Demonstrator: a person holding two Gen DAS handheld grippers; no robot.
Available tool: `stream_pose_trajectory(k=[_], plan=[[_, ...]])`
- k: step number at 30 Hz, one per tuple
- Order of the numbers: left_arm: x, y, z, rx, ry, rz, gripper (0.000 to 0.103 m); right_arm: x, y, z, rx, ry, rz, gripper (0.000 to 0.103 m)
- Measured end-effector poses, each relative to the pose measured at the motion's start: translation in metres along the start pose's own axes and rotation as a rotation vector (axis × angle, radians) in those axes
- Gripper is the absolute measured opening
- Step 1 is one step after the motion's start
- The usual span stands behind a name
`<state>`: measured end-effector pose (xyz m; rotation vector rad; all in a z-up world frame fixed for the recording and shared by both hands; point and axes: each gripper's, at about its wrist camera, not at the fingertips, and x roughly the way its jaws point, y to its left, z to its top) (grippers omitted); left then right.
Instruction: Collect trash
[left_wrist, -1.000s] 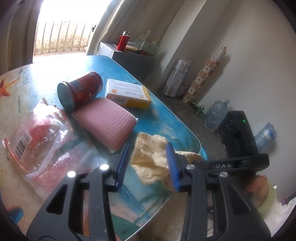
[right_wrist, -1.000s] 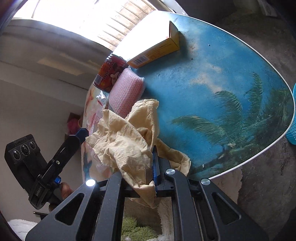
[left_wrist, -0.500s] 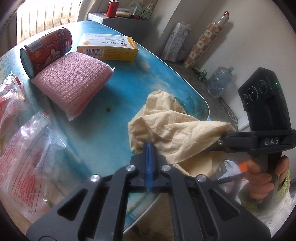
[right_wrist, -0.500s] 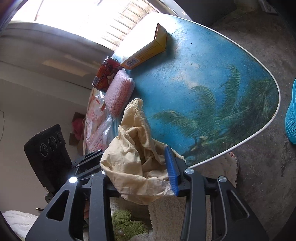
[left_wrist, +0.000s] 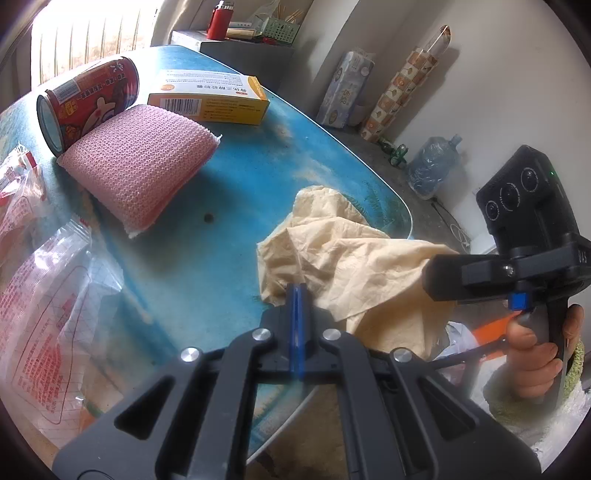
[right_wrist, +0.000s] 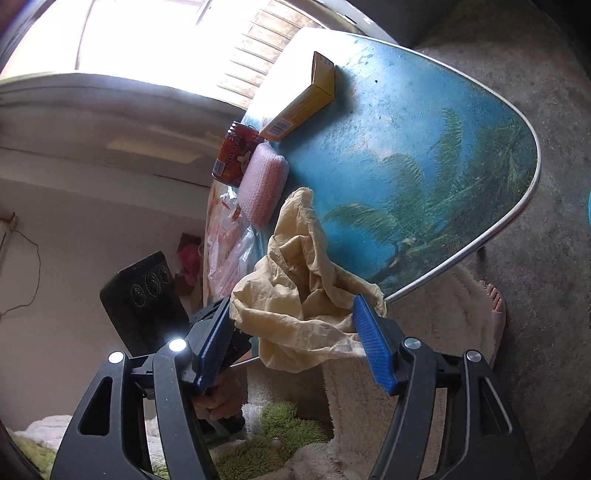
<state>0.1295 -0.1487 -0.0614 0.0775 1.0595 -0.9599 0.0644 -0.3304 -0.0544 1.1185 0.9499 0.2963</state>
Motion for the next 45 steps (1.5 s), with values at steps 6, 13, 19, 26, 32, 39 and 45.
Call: stream_pose_trajectory(k=[6,13,19,26,32,39,45], plan=[[-0.003,0.001,-0.003,-0.001,-0.016,-0.015,0.000,0.016,0.007,0.009,0.029,0.006,0.001,0.064],[-0.004,0.006,-0.004,-0.011,-0.021,-0.050,0.000,0.031,0.027,0.013,-0.032,-0.018,-0.153,0.063],[-0.004,0.011,-0.005,-0.033,-0.015,-0.086,0.000,0.035,0.034,0.011,-0.060,-0.046,-0.256,0.038],[-0.020,0.012,-0.006,-0.014,-0.019,-0.075,0.014,0.036,0.035,0.009,-0.096,-0.066,-0.358,0.012],[-0.053,0.023,0.019,-0.042,-0.107,0.001,0.052,0.020,0.038,0.009,-0.140,-0.124,-0.421,0.011],[-0.051,0.055,0.067,-0.221,-0.122,0.222,0.081,0.012,0.029,0.012,-0.130,-0.149,-0.410,0.011],[-0.023,0.085,0.092,-0.418,-0.048,0.345,0.083,0.010,0.023,0.011,-0.122,-0.154,-0.378,0.011]])
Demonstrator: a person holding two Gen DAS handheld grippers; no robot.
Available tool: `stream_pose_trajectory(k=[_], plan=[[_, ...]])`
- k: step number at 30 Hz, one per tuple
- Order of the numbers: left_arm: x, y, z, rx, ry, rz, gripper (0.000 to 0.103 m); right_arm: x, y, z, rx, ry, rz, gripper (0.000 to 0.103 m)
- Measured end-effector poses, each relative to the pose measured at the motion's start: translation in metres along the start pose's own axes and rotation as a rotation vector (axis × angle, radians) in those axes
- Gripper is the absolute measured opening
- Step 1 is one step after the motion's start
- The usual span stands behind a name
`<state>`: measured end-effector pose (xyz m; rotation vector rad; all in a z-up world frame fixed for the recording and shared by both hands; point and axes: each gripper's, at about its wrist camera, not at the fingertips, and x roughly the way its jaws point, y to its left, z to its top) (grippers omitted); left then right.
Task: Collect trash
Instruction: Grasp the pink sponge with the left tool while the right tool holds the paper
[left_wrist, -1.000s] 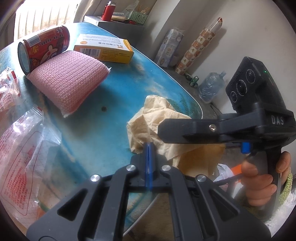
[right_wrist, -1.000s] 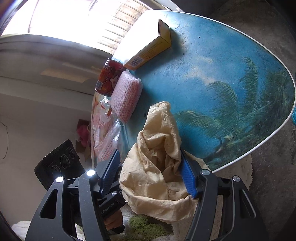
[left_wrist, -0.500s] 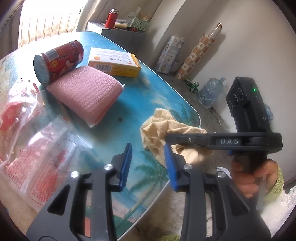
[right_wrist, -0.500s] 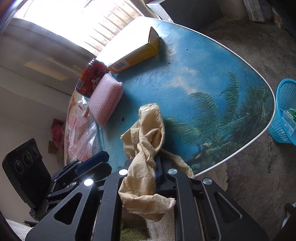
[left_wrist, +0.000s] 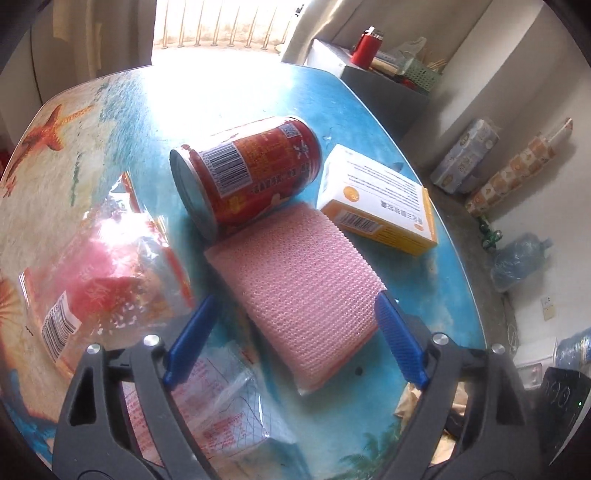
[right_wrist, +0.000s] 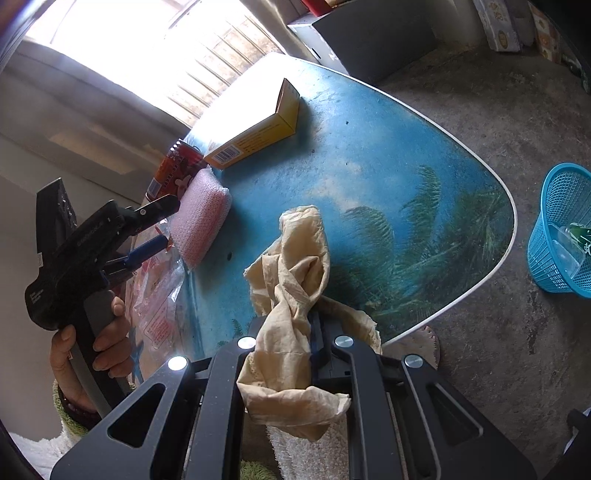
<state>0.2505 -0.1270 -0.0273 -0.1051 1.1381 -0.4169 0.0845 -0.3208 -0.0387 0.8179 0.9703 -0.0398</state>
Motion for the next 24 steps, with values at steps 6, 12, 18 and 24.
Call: stream_pose_trajectory(k=[6,12,18,24], plan=[[0.024,-0.008,0.009,-0.131,0.030,0.056,0.083,-0.002,-0.010,0.000,0.015,0.005,0.035,0.011],[0.031,-0.031,0.002,-0.087,-0.016,0.111,0.084,-0.006,-0.021,0.002,0.021,-0.001,0.050,0.011],[0.033,-0.055,-0.016,0.112,-0.014,0.097,0.073,-0.017,-0.035,0.002,0.045,-0.022,0.050,0.011],[0.017,-0.058,-0.041,0.198,0.049,0.000,0.035,-0.026,-0.043,0.002,0.059,-0.041,0.046,0.011]])
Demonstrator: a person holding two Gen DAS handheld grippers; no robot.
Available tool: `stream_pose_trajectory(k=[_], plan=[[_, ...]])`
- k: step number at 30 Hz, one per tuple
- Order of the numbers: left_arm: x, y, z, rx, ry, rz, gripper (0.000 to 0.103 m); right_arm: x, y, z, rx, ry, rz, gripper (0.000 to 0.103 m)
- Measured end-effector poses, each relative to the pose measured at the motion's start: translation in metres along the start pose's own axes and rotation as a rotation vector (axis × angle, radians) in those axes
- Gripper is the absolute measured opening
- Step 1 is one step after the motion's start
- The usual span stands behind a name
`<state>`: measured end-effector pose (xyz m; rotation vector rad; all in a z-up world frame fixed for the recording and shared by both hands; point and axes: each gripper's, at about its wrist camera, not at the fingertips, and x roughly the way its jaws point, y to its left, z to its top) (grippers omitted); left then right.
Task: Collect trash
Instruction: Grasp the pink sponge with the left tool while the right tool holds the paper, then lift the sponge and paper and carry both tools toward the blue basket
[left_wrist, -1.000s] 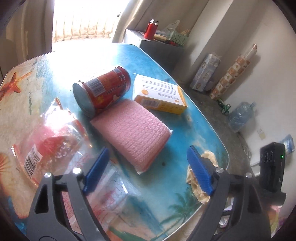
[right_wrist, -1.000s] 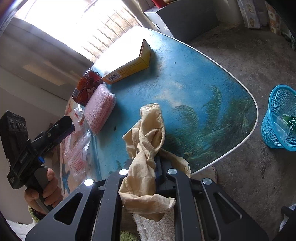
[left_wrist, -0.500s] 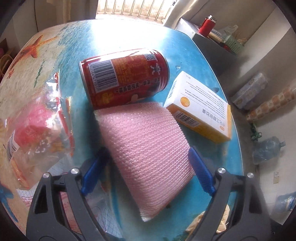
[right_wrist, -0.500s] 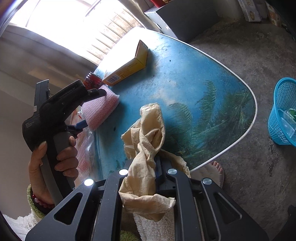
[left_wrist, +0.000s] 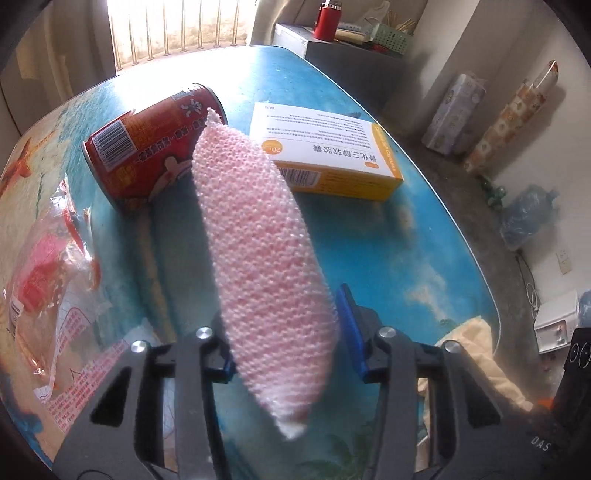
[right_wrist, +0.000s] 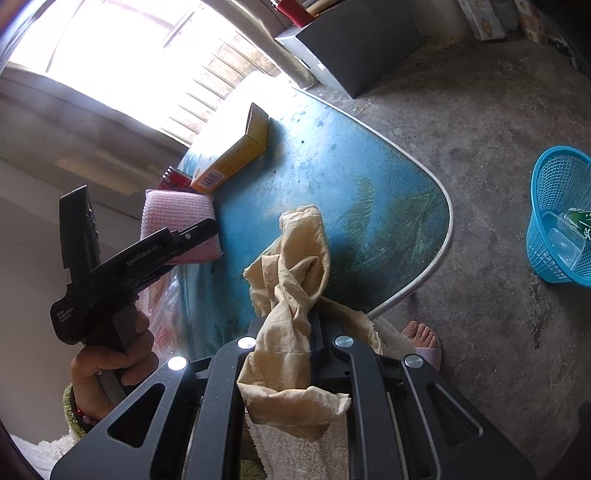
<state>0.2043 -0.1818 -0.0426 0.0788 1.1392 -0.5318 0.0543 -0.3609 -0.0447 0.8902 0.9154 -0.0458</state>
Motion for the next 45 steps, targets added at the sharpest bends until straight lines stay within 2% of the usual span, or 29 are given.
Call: stream_pose_trajectory(k=[3,6,8,9,10,11,12,15,18,21,28,34,37,42,45], plan=[[-0.007,0.002,-0.018,-0.016,0.065,-0.152,0.033,-0.003,-0.002,0.000,0.006,-0.006,-0.001,0.011],[-0.015,0.000,-0.036,0.010,0.112,-0.273,0.033,-0.005,-0.004,0.000,0.011,-0.007,0.000,0.011],[-0.019,0.000,-0.044,0.029,0.135,-0.322,0.033,-0.004,-0.005,0.001,0.012,-0.007,0.000,0.011],[-0.022,-0.001,-0.047,0.039,0.135,-0.327,0.038,-0.005,-0.005,0.001,0.012,-0.007,0.001,0.011],[-0.025,-0.001,-0.049,0.050,0.130,-0.316,0.045,-0.004,-0.005,0.001,0.012,-0.007,0.001,0.011],[-0.028,-0.001,-0.050,0.058,0.117,-0.294,0.064,-0.005,-0.004,0.001,0.011,-0.008,-0.001,0.011],[-0.030,0.002,-0.050,0.061,0.095,-0.269,0.075,-0.005,-0.005,0.001,0.012,-0.007,0.000,0.011],[-0.037,0.004,-0.042,0.095,0.053,-0.229,0.082,-0.004,-0.004,0.001,0.008,-0.007,-0.001,0.011],[-0.044,0.007,-0.038,0.114,0.041,-0.180,0.083,-0.004,-0.002,0.000,0.005,-0.005,-0.002,0.011],[-0.047,0.006,-0.040,0.130,0.053,-0.180,0.084,-0.003,0.001,-0.001,0.002,-0.003,-0.002,0.011],[-0.019,-0.007,-0.047,0.111,0.121,-0.125,0.085,-0.001,0.004,-0.001,0.000,0.000,-0.011,0.011],[-0.014,-0.023,-0.041,0.162,0.082,-0.043,0.085,-0.001,0.004,-0.002,0.003,0.001,-0.015,0.011],[-0.012,-0.024,-0.035,0.140,0.088,-0.063,0.085,-0.001,0.003,-0.001,0.004,-0.001,-0.017,0.011],[-0.011,-0.011,-0.028,0.027,0.115,-0.155,0.087,-0.004,0.000,-0.001,0.010,-0.007,-0.018,0.011],[-0.009,-0.006,-0.024,-0.017,0.112,-0.146,0.089,-0.006,-0.003,-0.001,0.016,-0.015,-0.018,0.011]])
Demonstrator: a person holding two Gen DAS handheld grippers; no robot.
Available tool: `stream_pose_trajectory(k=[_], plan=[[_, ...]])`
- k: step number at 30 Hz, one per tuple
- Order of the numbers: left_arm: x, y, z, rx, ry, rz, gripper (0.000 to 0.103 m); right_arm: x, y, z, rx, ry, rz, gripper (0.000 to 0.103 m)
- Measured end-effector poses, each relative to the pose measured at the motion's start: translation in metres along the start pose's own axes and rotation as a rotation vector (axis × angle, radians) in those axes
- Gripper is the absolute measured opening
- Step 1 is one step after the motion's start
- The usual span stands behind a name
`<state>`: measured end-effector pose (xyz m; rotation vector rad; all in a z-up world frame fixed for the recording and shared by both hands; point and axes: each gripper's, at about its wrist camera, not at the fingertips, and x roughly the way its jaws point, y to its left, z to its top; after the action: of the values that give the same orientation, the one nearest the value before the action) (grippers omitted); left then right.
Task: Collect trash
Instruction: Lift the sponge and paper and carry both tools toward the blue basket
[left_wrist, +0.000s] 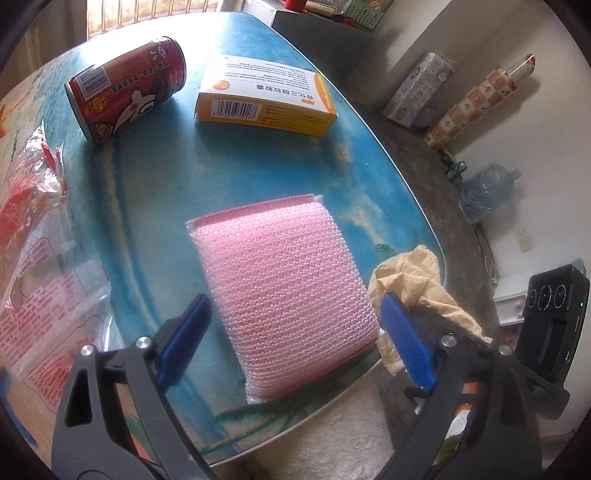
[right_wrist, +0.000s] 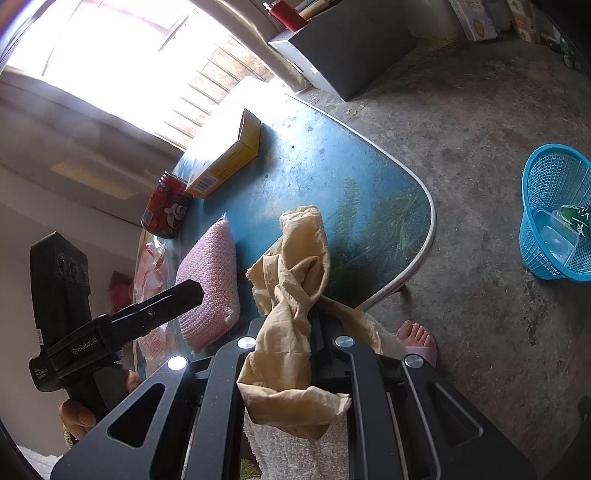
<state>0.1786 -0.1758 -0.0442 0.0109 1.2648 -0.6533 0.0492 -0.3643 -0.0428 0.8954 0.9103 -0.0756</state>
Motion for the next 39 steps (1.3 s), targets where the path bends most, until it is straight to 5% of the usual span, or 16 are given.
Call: stream_pose_trajectory(k=[6,14,20,34,39], plan=[[0.013,-0.011,0.006,0.006,-0.017,0.059,0.090,-0.011,-0.008,0.002,0.016,-0.035,0.000,0.011],[0.026,-0.035,0.001,0.180,-0.044,0.204,0.091,-0.016,-0.013,0.001,0.028,-0.043,-0.005,0.011],[0.019,-0.035,-0.013,0.327,-0.039,0.153,0.091,-0.016,-0.013,0.003,0.020,-0.038,0.004,0.011],[0.014,-0.021,-0.006,0.275,-0.027,0.178,0.090,-0.007,-0.008,0.002,-0.003,-0.022,-0.008,0.011],[0.016,-0.025,-0.005,0.276,-0.040,0.195,0.080,-0.006,-0.006,0.002,-0.013,-0.020,-0.016,0.011]])
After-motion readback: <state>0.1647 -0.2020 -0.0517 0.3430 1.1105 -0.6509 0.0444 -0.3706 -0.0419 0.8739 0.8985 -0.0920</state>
